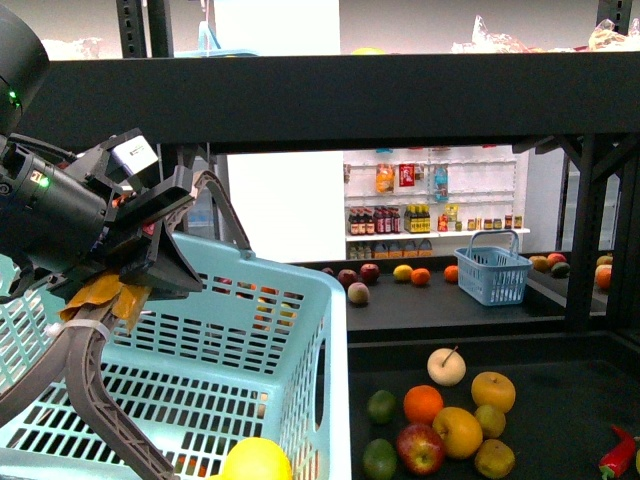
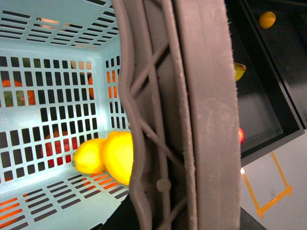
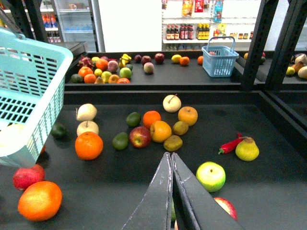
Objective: Pick lemon from shelf
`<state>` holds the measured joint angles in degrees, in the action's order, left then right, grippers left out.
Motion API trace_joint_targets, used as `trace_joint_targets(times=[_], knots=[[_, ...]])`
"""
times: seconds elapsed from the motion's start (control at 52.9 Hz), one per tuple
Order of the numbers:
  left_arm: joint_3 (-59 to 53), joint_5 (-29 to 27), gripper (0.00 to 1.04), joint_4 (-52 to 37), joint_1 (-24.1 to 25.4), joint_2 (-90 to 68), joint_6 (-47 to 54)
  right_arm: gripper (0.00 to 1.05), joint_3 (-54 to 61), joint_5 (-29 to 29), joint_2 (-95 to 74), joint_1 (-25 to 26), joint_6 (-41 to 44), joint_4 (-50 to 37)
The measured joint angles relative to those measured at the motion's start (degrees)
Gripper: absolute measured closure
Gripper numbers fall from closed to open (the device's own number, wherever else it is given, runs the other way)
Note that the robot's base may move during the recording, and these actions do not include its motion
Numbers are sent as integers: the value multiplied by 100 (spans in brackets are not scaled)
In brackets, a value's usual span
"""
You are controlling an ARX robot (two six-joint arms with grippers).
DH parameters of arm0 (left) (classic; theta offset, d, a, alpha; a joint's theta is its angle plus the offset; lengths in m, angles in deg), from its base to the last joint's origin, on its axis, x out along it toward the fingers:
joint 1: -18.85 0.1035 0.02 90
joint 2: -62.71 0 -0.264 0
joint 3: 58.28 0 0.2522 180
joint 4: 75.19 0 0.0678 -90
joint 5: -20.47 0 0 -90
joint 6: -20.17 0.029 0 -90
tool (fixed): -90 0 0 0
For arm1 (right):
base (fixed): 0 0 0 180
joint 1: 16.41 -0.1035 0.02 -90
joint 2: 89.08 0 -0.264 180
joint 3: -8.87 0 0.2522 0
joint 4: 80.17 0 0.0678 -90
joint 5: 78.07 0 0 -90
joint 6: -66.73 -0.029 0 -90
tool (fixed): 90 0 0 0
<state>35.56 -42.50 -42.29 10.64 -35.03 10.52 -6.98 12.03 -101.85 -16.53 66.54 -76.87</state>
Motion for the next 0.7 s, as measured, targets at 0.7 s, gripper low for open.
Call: trace_joint_targets(times=[0.7], knots=[[0, -2, 89, 0, 0, -2, 2, 90, 125, -11, 1250, 0, 4, 1038]])
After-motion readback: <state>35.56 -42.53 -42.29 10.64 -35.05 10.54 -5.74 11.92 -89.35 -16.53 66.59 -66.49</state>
